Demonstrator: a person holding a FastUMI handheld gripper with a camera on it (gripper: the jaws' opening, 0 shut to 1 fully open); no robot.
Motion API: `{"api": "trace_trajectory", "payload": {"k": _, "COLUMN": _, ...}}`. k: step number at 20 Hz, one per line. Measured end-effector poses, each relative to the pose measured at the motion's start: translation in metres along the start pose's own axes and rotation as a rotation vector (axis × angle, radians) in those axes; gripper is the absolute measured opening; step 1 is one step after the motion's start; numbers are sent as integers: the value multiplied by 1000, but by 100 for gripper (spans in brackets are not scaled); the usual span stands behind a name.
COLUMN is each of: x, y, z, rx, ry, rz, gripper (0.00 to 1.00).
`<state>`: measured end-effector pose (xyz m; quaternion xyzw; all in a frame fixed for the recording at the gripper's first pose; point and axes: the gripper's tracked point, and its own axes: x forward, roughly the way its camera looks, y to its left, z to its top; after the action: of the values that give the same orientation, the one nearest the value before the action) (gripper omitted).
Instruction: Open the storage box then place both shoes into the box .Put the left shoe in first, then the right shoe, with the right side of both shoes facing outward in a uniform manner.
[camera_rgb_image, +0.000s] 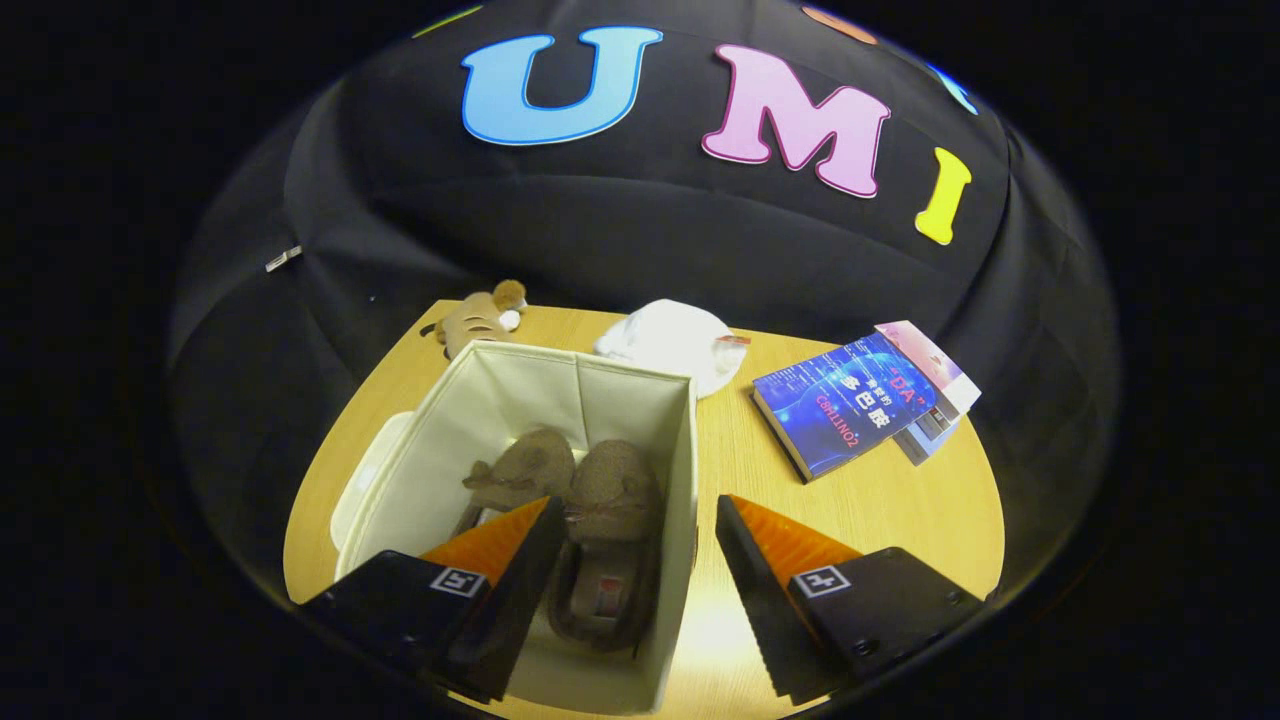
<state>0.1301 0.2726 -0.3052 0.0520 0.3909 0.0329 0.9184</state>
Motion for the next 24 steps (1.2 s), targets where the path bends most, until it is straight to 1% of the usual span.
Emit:
{"api": "trace_trajectory", "payload": {"k": 2, "x": -5, "y": 1, "z": 1, "rx": 1, "ry": -9, "rz": 11, "gripper": 98}}
{"api": "trace_trajectory", "payload": {"k": 5, "x": -18, "y": -1, "z": 10, "rx": 5, "ry": -59, "rz": 59, "gripper": 99}}
{"api": "trace_trajectory", "payload": {"k": 8, "x": -41, "y": -22, "z": 23, "rx": 10, "ry": -124, "rz": 77, "gripper": 98}}
{"api": "trace_trajectory", "payload": {"k": 11, "x": -65, "y": -60, "z": 40, "rx": 45, "ry": -195, "rz": 72, "gripper": 98}}
{"api": "trace_trajectory", "payload": {"k": 16, "x": -111, "y": -136, "z": 64, "rx": 85, "ry": -293, "rz": 30, "gripper": 98}}
{"api": "trace_trajectory", "payload": {"k": 20, "x": -137, "y": -191, "z": 69, "rx": 106, "ry": -360, "rz": 18, "gripper": 98}}
{"api": "trace_trajectory", "payload": {"k": 24, "x": -176, "y": -235, "z": 78, "rx": 94, "ry": -467, "rz": -12, "gripper": 98}}
